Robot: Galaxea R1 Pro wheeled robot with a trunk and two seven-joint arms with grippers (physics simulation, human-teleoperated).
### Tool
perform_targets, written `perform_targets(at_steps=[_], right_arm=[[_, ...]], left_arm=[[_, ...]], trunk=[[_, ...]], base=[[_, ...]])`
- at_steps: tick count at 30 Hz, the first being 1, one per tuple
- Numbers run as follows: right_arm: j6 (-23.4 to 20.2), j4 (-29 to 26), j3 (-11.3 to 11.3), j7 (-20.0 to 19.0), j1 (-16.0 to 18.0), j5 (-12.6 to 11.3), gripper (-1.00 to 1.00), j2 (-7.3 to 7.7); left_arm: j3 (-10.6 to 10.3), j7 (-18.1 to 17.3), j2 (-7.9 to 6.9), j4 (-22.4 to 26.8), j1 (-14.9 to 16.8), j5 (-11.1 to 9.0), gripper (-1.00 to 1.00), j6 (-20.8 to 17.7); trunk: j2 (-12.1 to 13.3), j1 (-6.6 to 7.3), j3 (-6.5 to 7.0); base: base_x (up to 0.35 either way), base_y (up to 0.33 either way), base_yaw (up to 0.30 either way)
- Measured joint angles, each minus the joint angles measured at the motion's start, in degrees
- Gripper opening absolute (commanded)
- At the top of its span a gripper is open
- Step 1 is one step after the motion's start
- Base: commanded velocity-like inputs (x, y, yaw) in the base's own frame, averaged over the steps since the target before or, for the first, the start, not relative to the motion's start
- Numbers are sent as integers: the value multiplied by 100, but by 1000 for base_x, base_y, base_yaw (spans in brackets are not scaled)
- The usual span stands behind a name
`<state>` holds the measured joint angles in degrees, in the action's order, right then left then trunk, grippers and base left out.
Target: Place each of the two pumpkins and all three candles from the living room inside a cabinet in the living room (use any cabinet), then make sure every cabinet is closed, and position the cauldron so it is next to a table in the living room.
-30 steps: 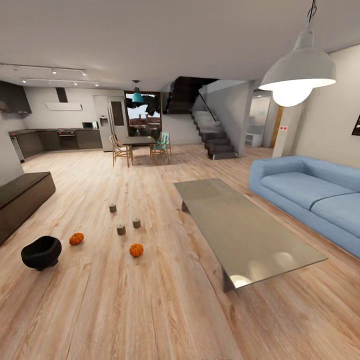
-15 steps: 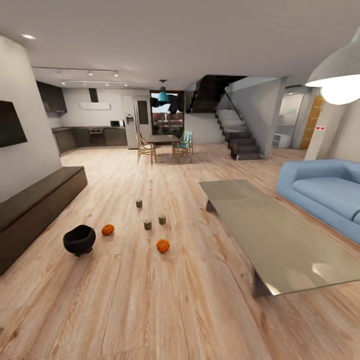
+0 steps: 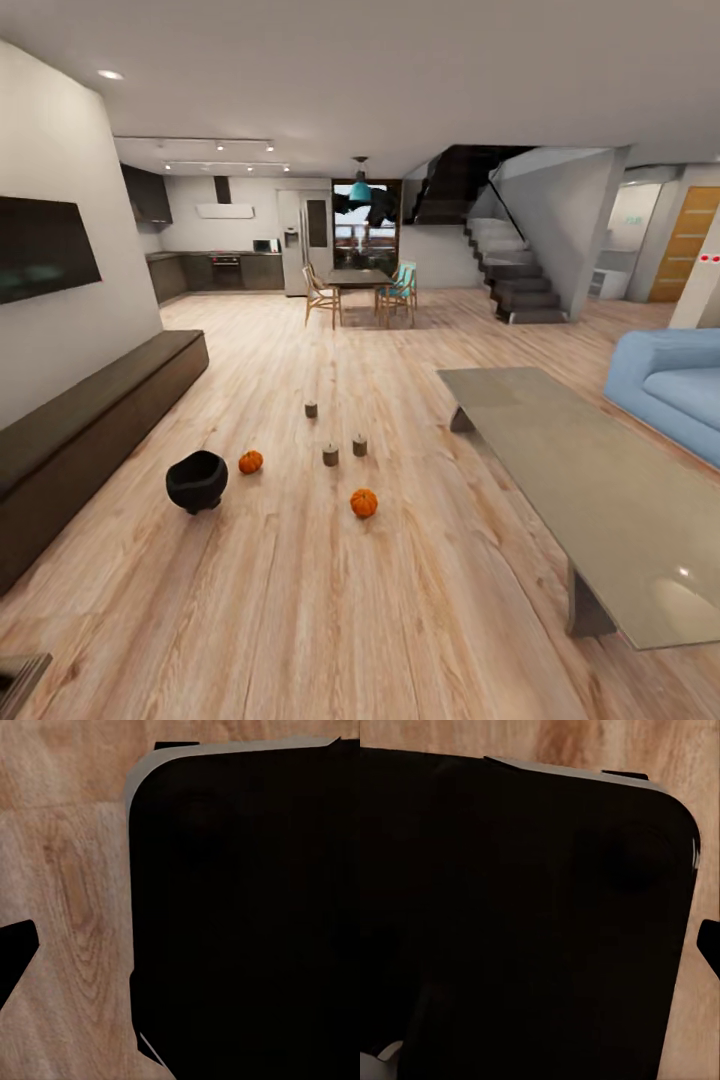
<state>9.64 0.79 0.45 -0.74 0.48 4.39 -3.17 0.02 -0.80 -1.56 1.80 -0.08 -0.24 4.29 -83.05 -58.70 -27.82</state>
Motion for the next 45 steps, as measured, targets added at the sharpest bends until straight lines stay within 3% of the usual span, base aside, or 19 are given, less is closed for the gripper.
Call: perform_targets(at_steps=[14,45], right_arm=[[17,-1,7,0,0,7,100,-8],[26,0,8,1,0,7,100,-16]], left_arm=[[-10,0,0,0,-2,7,100,8],[-10,0,7,-1,-2,24,100,9]], trunk=[[0,1,0],[0,1,0]], base=[[298,185,224],[342,49,274]])
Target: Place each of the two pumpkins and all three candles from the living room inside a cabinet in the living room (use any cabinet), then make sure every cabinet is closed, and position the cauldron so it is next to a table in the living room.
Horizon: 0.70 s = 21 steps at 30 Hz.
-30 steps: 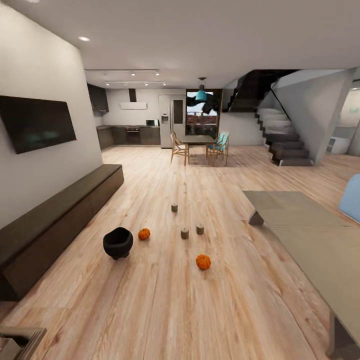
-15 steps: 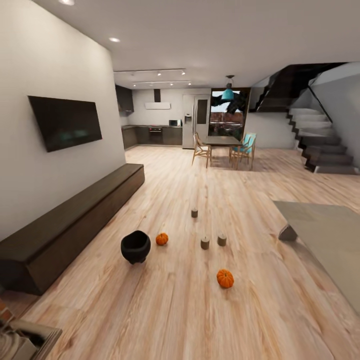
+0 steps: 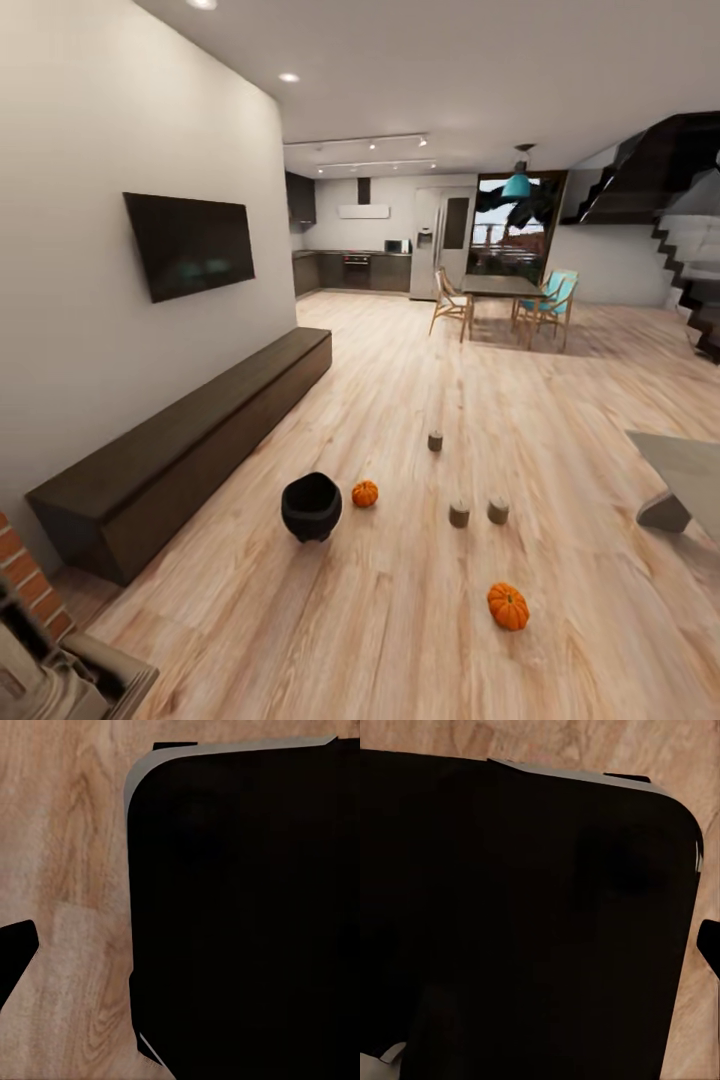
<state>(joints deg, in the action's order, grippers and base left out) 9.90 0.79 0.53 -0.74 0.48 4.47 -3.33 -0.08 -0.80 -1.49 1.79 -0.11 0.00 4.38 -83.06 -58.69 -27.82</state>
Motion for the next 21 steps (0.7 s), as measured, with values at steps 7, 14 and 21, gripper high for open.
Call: perform_targets(at_steps=[7,14,21], right_arm=[[3,-2,0,0,0,0,100,3],[167,5,-2,-1,0,-1,100,-1],[208,8,-6,0,-1,-7,100,2]], left_arm=[[0,0,0,0,0,0,100,7],[0,0,0,0,1,7,100,12],[0,0,0,1,2,8,100,12]], trunk=[[0,0,0],[0,0,0],[0,0,2]], base=[[343,99,274],[343,76,275],[343,7,275]])
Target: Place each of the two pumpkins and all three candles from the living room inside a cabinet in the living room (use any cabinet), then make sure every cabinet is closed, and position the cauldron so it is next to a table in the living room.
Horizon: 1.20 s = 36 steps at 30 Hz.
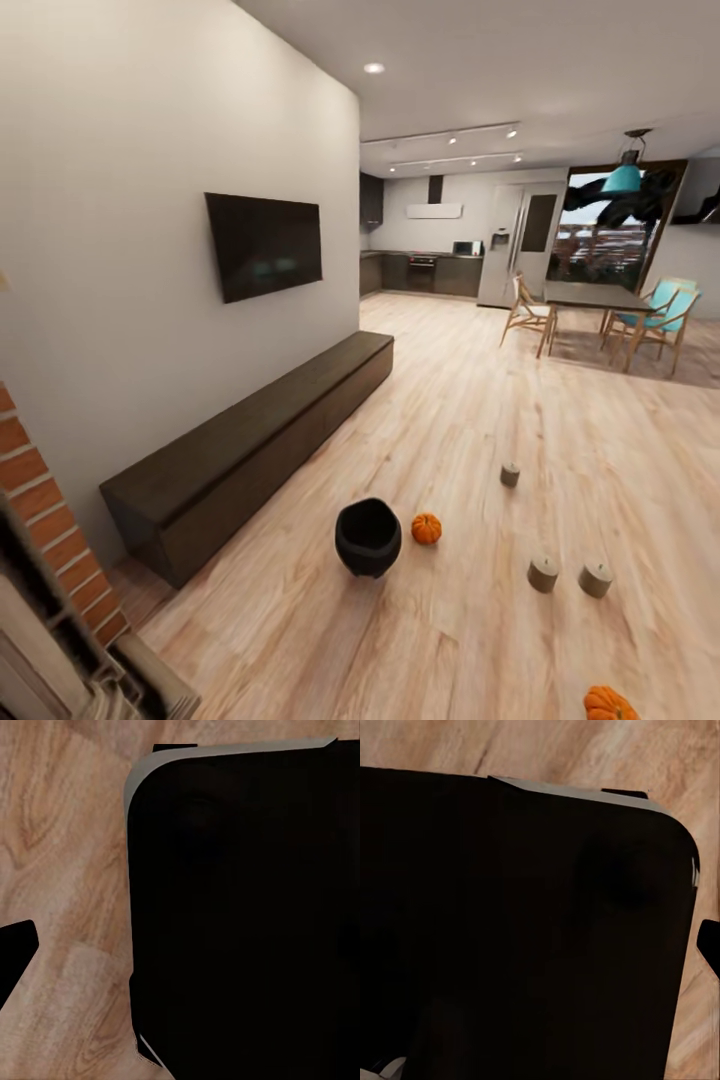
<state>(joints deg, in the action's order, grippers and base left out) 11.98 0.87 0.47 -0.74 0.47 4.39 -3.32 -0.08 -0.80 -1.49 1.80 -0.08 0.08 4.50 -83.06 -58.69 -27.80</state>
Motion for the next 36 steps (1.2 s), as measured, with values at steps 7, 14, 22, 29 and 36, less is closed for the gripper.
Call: perform_targets(at_steps=[7,14,22,29,36], right_arm=[[11,-3,-2,9,1,-15,100,6],[7,-15,-23,19,2,-43,100,14],[13,-16,-26,14,1,-52,100,15],[14,-29,-33,17,2,-65,100,15],[-2,-43,-59,33,3,-82,100,18]], left_arm=[[-23,0,7,0,-2,17,100,0],[-25,0,26,-1,-2,29,100,4],[-32,0,32,1,-2,34,100,3],[-32,0,27,0,0,32,100,62],[-32,0,15,-1,-4,33,100,190]], trunk=[[0,0,27],[0,0,43],[0,-1,44],[0,0,44],[0,0,44]], base=[[343,-30,236],[328,-139,52],[289,-201,-67],[309,-141,-74],[317,-119,-4]])
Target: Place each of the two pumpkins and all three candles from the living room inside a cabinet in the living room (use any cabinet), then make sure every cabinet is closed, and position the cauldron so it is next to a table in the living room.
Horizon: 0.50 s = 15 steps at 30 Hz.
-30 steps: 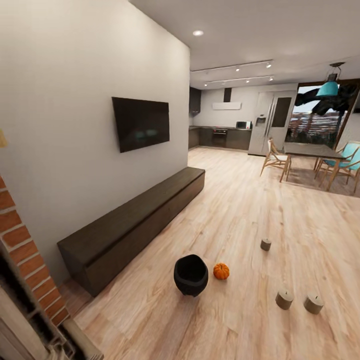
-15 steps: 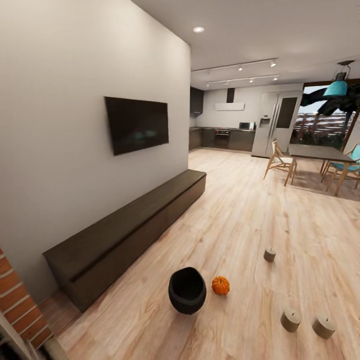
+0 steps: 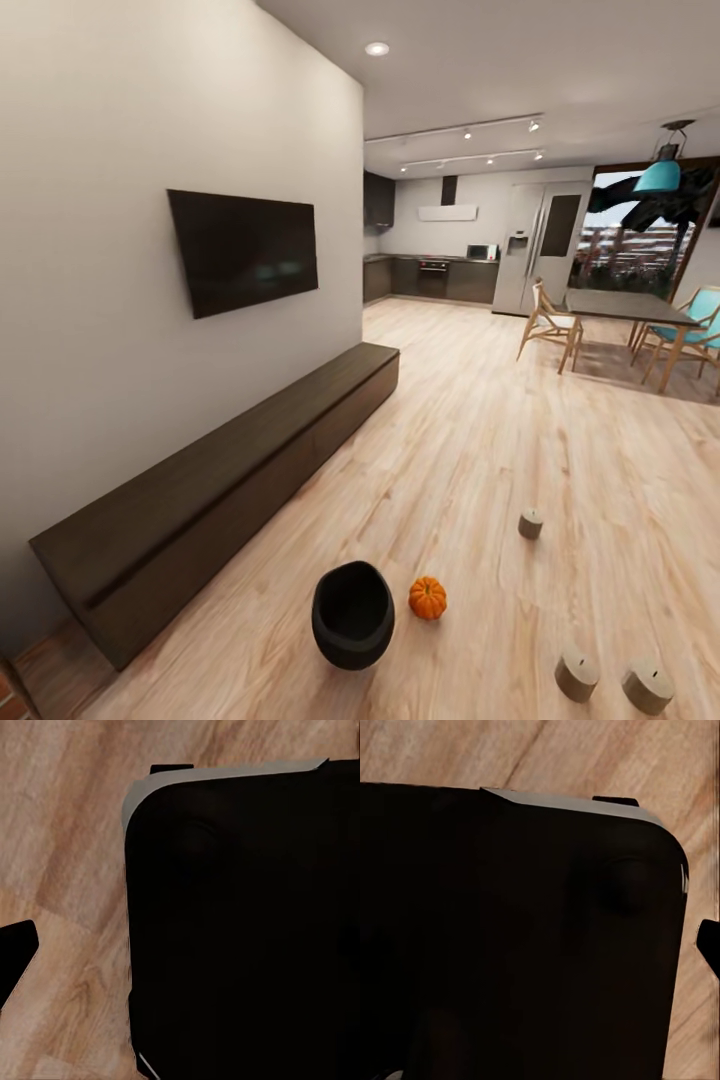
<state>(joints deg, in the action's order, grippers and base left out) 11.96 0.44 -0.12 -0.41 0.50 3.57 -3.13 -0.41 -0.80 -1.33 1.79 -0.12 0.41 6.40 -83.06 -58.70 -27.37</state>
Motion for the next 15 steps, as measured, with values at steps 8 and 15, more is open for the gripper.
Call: perform_targets(at_steps=[8,15], right_arm=[[3,-36,11,-1,0,4,100,0],[10,-39,6,-1,0,0,100,-12]], left_arm=[[-1,0,-6,2,4,-1,100,24],[-4,0,-14,1,4,-1,100,224]], trunk=[[0,0,0],[0,-1,0]], base=[[316,-119,0],[282,-153,0]])
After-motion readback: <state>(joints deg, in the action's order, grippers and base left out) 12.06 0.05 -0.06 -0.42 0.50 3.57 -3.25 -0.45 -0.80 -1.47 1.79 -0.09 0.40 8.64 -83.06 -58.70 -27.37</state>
